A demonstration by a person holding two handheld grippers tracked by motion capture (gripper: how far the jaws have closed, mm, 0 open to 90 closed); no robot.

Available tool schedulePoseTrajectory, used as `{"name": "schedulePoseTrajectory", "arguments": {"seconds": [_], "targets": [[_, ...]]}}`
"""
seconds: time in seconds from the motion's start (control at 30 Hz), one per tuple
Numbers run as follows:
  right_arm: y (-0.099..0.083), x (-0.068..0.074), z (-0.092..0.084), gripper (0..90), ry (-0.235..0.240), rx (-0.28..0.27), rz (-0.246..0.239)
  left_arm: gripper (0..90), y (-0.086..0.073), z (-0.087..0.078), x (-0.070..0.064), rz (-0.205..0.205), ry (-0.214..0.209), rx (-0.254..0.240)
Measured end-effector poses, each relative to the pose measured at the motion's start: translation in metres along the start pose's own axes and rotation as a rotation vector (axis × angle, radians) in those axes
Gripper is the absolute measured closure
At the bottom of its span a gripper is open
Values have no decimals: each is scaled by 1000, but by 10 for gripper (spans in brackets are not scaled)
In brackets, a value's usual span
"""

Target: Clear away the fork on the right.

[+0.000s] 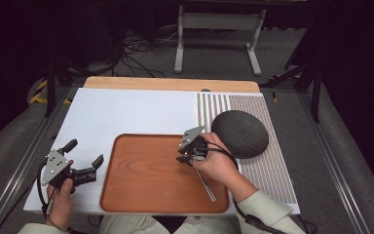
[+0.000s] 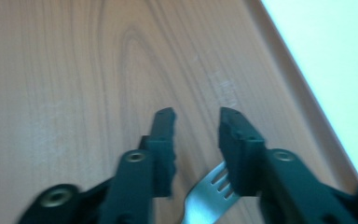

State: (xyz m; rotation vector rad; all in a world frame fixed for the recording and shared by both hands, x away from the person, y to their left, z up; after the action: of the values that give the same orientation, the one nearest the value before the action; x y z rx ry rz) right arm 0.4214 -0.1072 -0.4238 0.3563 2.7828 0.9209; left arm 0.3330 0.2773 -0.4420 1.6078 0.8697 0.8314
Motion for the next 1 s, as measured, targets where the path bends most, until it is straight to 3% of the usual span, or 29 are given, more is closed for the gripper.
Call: {"name": "schedulePoseTrajectory", "arguments": {"seconds": [0.2, 0.37, 1.0], "targets": [[-3, -2, 11, 846, -5, 20, -27, 7, 0, 0, 0, -3, 1, -3], [-7, -4, 16, 898, -12, 35, -30, 8, 0, 0, 0, -3, 2, -3], [-23, -20, 9, 900, -84, 68, 19, 8, 0, 1, 0, -8, -1, -1]]}}
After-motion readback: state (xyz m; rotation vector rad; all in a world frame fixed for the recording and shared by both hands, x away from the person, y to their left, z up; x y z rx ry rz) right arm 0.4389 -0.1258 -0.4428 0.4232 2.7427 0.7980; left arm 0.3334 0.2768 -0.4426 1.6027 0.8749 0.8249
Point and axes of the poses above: each handheld gripper's, and its own axes: z roughly forward along the jaws, y roughly out of its top, x roughly to its left, the point moved 1 cm from there along z, roughly forward along the jaws
